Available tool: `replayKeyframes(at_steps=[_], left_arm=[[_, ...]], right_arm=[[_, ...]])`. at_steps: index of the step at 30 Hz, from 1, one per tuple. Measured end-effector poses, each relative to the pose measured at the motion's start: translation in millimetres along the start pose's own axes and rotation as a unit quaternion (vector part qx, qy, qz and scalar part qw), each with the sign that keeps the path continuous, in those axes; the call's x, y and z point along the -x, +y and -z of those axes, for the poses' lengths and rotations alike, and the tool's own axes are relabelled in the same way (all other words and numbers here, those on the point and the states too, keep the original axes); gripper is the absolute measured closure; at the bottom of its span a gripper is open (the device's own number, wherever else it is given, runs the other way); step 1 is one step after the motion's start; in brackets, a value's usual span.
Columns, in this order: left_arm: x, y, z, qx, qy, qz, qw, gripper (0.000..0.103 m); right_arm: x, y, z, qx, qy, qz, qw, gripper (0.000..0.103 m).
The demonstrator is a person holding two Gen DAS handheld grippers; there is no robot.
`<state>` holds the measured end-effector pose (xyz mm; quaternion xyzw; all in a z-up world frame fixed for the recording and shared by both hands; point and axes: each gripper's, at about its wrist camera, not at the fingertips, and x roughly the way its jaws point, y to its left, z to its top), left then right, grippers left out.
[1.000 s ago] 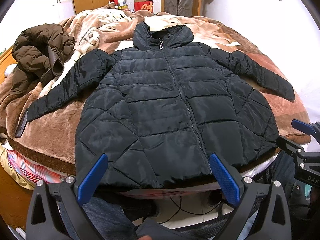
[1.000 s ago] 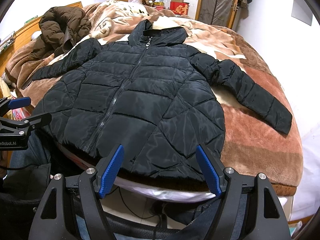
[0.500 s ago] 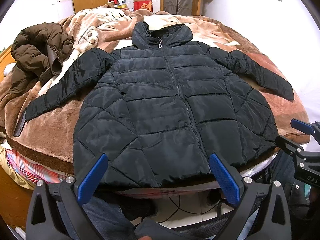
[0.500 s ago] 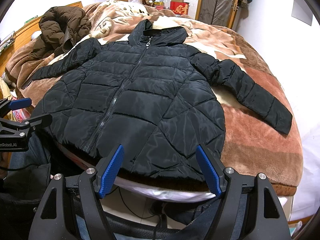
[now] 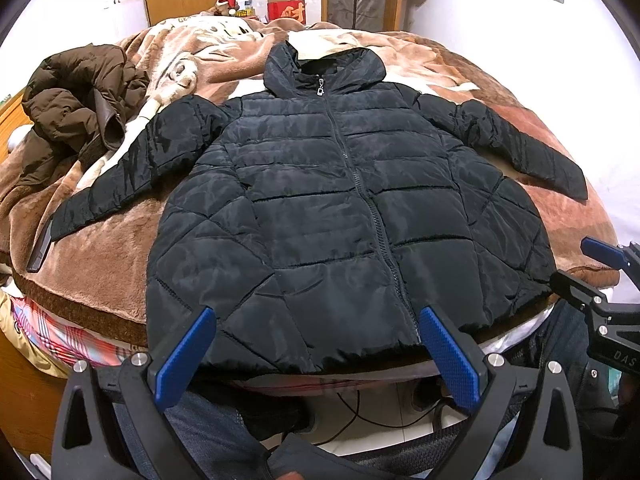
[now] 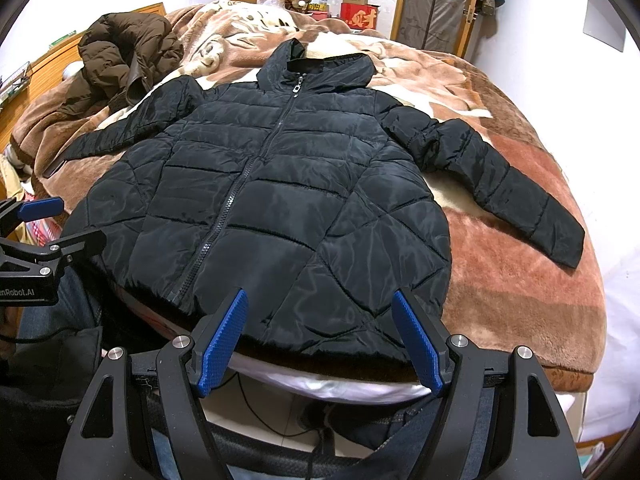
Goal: Fold large clothes
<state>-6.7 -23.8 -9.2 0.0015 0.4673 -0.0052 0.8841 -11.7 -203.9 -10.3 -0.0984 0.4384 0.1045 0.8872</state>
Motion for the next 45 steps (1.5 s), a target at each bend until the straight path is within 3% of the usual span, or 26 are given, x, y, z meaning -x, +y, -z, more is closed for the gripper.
replayKeyframes(at_steps=[18, 27, 36, 45], left_arm=[[-3.4, 14.9, -5.0, 0.006, 0.002, 0.000, 1.0000, 0.000], [-20.0, 35.8, -17.2, 0.017, -0.002, -0.020, 0.9997, 0.000], [-52.2, 88.4, -36.4, 0.076, 0.003, -0.033, 0.9965, 0.000], [-93.0, 175.1, -60.8, 0.155, -0.001, -0.084, 0.9843, 0.001]], right_arm=[[-1.4, -2.0, -2.5, -0.001, 0.001, 0.000, 1.000, 0.029], [-19.5, -1.3, -12.4, 0.002, -0.001, -0.002, 1.000, 0.029], [-45.1, 4.4, -49.8, 0.027, -0.005, -0.011, 1.000, 0.029], [-93.5, 8.3, -88.1, 0.034, 0.008, -0.017, 0.999, 0.029]])
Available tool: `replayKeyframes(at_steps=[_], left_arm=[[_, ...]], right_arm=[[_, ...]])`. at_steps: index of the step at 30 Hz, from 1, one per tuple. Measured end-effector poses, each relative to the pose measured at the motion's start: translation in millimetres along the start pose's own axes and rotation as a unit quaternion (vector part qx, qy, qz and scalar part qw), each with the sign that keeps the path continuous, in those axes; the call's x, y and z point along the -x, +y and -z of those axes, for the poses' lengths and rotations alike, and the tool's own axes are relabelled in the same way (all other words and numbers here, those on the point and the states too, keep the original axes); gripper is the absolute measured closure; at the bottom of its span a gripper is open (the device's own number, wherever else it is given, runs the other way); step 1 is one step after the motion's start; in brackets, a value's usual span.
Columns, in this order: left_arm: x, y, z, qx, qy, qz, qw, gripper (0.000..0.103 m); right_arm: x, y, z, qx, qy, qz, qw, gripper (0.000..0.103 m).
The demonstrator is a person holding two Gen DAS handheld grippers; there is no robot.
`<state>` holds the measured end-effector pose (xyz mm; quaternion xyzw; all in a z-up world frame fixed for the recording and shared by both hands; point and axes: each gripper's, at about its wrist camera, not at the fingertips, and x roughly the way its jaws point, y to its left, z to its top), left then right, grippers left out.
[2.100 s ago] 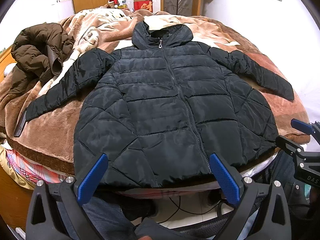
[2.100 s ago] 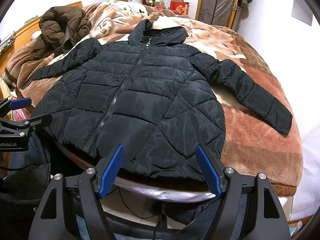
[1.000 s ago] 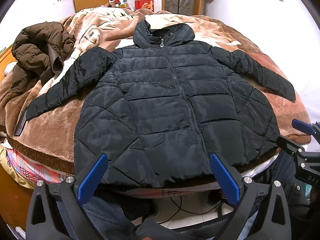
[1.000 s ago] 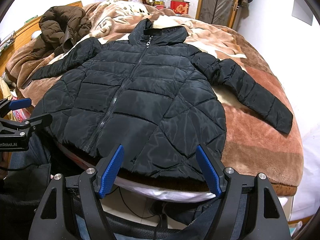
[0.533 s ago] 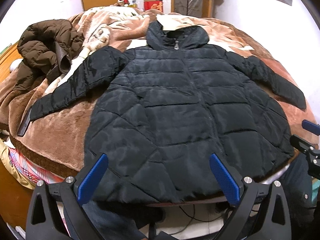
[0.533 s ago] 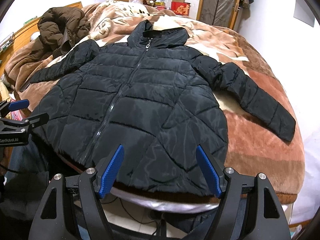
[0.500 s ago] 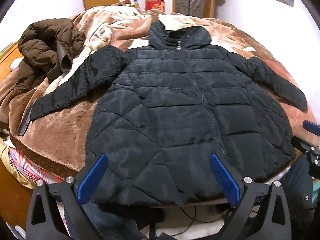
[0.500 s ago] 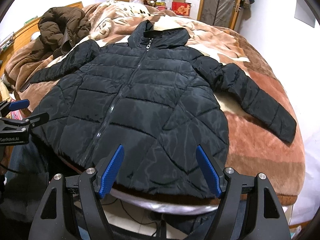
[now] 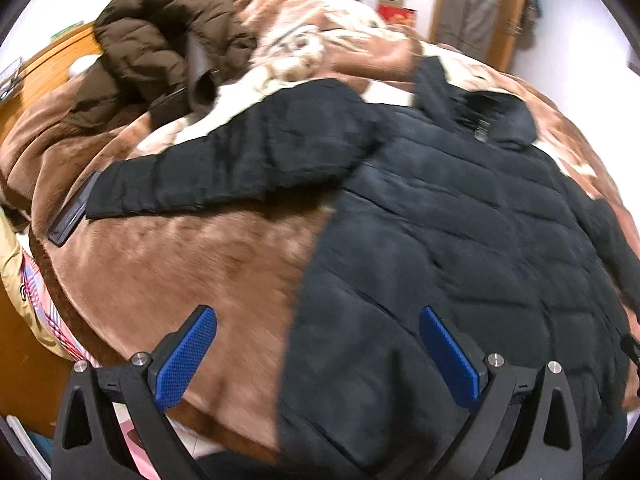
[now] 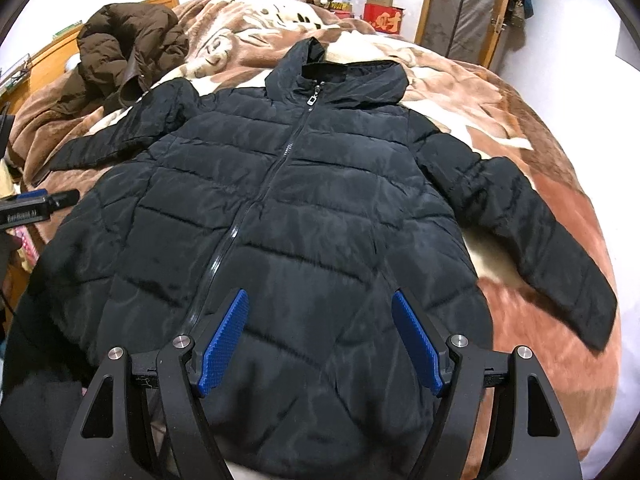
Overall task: Fold large clothes
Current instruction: 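Grasp the black jacket sleeve cuff with the left gripper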
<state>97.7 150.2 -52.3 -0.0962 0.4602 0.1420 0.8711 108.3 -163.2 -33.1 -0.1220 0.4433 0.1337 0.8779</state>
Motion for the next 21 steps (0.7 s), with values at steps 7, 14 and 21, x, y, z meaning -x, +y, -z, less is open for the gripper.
replayKeyframes(at_steps=[7, 14, 21], left_arm=[[-53.1, 60.2, -31.8, 0.069, 0.022, -0.008, 0.9974, 0.004], [-97.5, 120.9, -53.5, 0.134, 0.020, -0.026, 0.9905, 0.007], [-134.3, 167.4, -64.1, 0.198, 0.012, -0.034, 0.9795, 0.011]], right_arm=[[-39.7, -2.6, -27.5, -0.008, 0.019, -0.012, 1.000, 0.029], [-70.3, 1.0, -41.2, 0.010, 0.043, -0.040, 0.998, 0.029], [-90.5, -3.5, -47.1, 0.007, 0.055, -0.025, 0.998, 0.029]])
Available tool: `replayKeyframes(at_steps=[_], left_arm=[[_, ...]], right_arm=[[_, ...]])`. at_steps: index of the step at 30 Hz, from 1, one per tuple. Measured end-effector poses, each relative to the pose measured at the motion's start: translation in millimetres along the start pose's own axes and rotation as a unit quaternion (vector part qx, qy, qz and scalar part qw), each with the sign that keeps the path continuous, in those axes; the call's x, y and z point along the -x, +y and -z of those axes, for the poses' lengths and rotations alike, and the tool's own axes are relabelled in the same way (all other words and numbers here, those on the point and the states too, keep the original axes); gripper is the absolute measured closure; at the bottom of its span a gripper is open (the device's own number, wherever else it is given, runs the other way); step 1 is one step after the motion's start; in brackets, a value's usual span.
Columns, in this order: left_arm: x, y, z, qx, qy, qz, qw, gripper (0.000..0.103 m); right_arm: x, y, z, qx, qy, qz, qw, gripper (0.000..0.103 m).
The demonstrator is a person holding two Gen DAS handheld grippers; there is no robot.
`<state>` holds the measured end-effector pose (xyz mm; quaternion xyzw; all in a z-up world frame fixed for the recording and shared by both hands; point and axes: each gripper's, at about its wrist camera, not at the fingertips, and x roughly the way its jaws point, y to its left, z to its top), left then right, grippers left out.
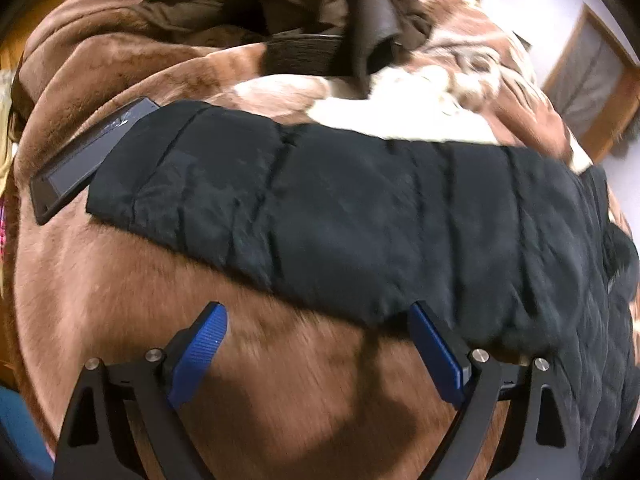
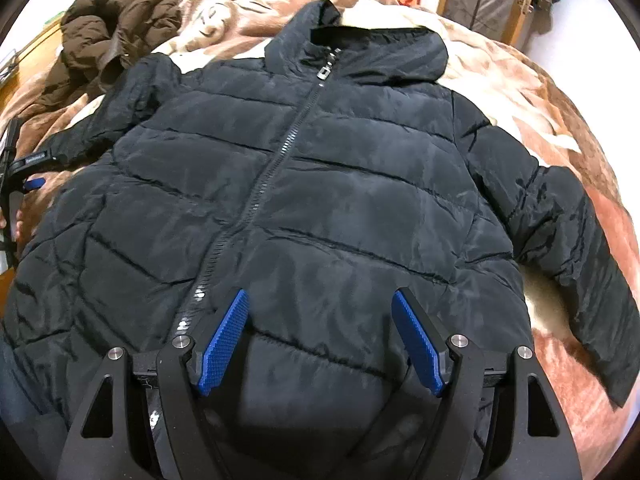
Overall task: Fold large clothes
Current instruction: 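Grasp the black jacket sleeve cuff with the left gripper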
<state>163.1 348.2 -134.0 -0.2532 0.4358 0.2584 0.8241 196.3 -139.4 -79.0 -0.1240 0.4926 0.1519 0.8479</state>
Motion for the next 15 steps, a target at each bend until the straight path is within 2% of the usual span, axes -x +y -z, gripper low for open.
replayKeyframes(at_steps=[4, 6, 9, 10, 11, 13, 15], left_arm=[[-18.8, 3.4, -12.6, 0.010, -0.008, -0.006, 0.9999, 0.011], [-25.2, 4.3, -17.3, 0.011, -0.012, -0.009, 0.9998, 0.015], [-28.3, -3.3, -22.0, -0.005, -0.017, -0.014, 0.9997, 0.043], [-27.8, -7.1, -24.0, -0.012, -0.016, 0.000, 0.9998, 0.064], [-25.5, -10.9, -26.6, -0.019, -0.016, -0.003, 0.9997, 0.073], [-13.8, -20.8, -30.6, -0.036, -0.024, -0.004, 0.9991, 0.082], [3.8, -28.2, -35.0, -0.041, -0.034, 0.008, 0.9985, 0.085]], right_arm=[[-12.3, -8.7, -1.7, -0.010, 0.012, 0.014, 1.000, 0.029], [-16.4, -12.8, -0.9, -0.017, 0.017, 0.016, 1.000, 0.029], [-19.8, -16.8, 0.8, -0.022, 0.022, 0.017, 0.999, 0.029], [-19.9, -17.6, 1.5, -0.023, 0.022, 0.018, 0.999, 0.029], [-19.9, -18.2, 2.1, -0.023, 0.022, 0.018, 0.999, 0.029], [-17.9, -19.1, 4.0, -0.023, 0.021, 0.020, 0.999, 0.029], [-13.2, -20.3, 6.1, -0.023, 0.018, 0.024, 0.999, 0.029]])
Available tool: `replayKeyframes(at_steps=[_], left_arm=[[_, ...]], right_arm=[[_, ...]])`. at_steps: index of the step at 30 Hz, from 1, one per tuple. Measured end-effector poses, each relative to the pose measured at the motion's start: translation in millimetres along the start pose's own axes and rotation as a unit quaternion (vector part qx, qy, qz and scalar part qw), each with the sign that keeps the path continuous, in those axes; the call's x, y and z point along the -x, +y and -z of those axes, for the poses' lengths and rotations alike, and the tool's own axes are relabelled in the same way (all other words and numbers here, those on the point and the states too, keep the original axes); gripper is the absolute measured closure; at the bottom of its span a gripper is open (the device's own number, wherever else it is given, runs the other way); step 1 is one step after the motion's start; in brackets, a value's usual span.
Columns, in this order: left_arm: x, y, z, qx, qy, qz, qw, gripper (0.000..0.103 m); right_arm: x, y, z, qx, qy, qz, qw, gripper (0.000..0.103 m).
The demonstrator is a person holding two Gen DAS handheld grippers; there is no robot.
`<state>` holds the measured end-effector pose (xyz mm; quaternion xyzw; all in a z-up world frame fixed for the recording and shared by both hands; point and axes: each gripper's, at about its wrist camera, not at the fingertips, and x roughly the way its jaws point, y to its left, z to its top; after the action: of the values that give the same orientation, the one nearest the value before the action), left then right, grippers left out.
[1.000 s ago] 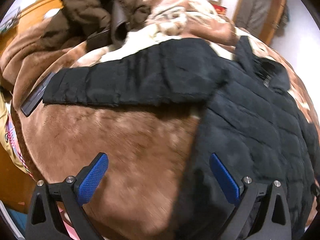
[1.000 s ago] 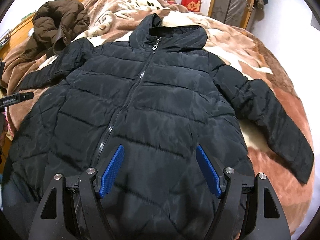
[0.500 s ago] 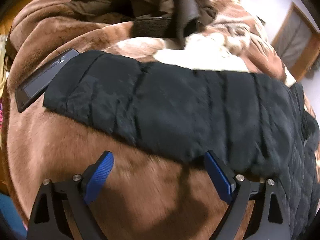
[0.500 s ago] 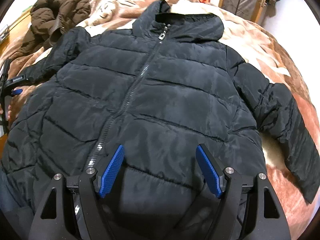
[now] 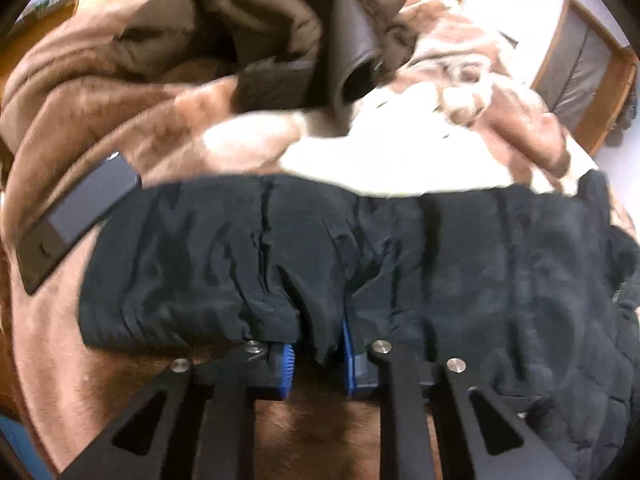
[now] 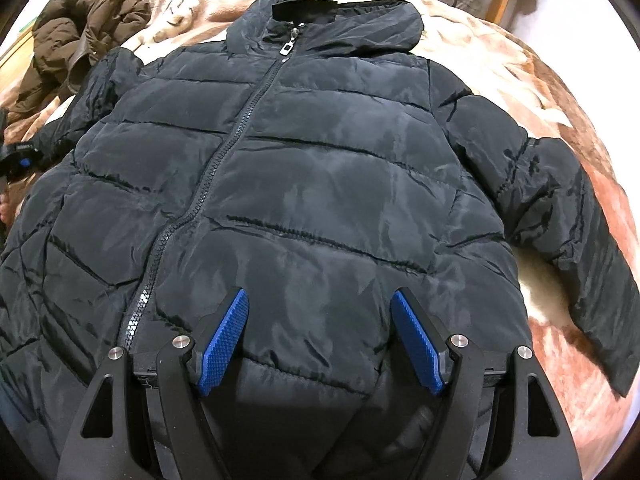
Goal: Fold large clothes
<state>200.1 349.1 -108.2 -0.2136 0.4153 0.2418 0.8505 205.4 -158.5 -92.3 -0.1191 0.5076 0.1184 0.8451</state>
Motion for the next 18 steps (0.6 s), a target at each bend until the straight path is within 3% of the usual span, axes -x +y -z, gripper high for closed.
replayKeyframes(at_steps=[5, 9, 14, 18], left_arm=[[65.1, -27.3, -17.1, -0.029, -0.045, 0.041, 0.9977, 0.086], [122.8, -64.5, -32.8, -0.064, -0.080, 0.089, 0.9907, 0.086], [172.8, -139.2, -30.2, -0.143, -0.097, 0.142, 0.9748, 0.086], [180.2, -204.2, -13.3, -0.198, -0.083, 0.182, 0.9597, 0.086]], right_arm=[[14.1, -9.1, 5.4, -0.008, -0.010, 0.009, 1.000, 0.029], [27.6, -18.0, 11.0, -0.017, -0.020, 0.013, 1.000, 0.029], [42.6, -32.5, 20.0, -0.037, -0.034, 0.010, 0.999, 0.029], [51.8, -46.2, 28.7, -0.052, -0.042, 0.006, 0.998, 0.029]])
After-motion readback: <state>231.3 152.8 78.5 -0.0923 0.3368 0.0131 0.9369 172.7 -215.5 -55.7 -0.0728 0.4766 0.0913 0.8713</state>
